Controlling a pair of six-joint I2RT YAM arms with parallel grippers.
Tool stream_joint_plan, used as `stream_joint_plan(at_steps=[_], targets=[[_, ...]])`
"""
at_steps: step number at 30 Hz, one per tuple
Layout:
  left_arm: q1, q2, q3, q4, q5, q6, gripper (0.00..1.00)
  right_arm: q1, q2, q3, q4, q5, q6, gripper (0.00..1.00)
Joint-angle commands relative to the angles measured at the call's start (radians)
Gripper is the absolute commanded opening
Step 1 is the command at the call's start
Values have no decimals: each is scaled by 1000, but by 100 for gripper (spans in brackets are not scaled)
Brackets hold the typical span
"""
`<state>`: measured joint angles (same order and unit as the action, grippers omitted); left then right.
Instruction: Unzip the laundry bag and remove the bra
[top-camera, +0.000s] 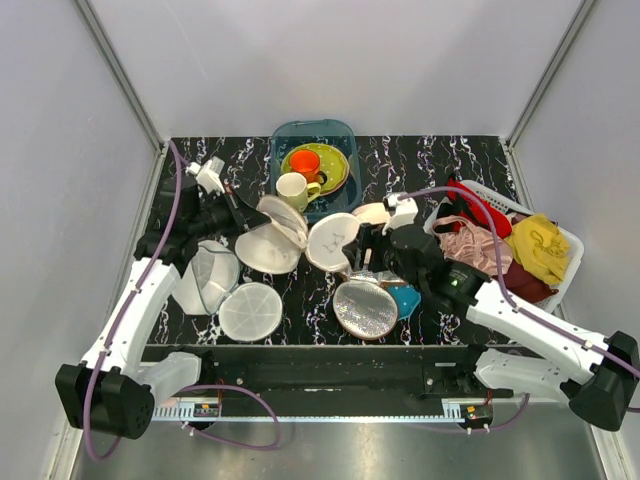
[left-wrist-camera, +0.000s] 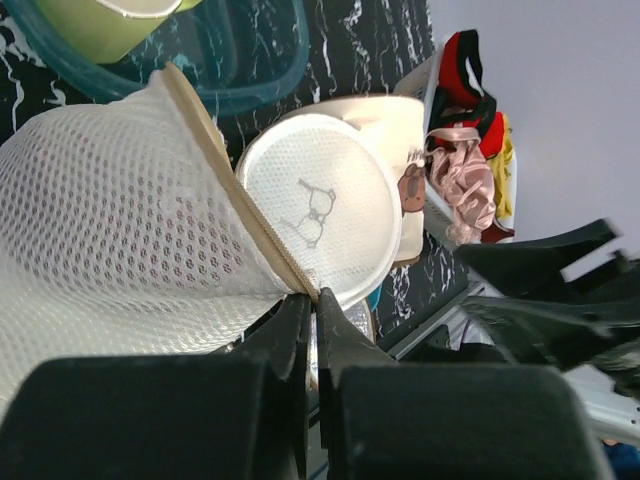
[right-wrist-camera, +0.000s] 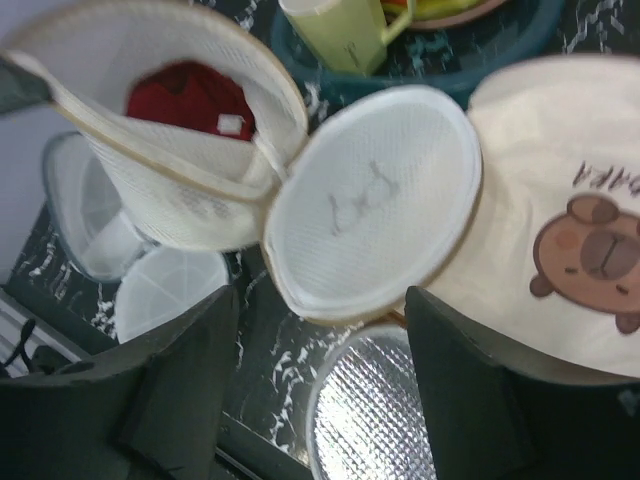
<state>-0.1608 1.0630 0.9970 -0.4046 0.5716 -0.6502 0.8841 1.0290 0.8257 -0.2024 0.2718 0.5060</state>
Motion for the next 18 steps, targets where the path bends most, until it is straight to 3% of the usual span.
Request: stream_joint_plan(at_steps=[1, 4, 9, 13, 18], targets=[[4, -29, -18, 53, 39, 37, 0, 3, 17, 176, 15, 4, -76, 72], [4, -37, -26, 55, 42, 37, 0, 3, 57, 234, 56, -38, -77, 66], [3, -35, -35, 56, 65, 49, 0, 3, 224, 371, 60, -160, -78, 64], [3, -12, 5, 40, 145, 110, 0, -4, 502, 571, -106, -353, -113, 66], [3, 15, 55, -13, 123, 196, 0, -16, 695, 756, -190, -496, -86, 65]])
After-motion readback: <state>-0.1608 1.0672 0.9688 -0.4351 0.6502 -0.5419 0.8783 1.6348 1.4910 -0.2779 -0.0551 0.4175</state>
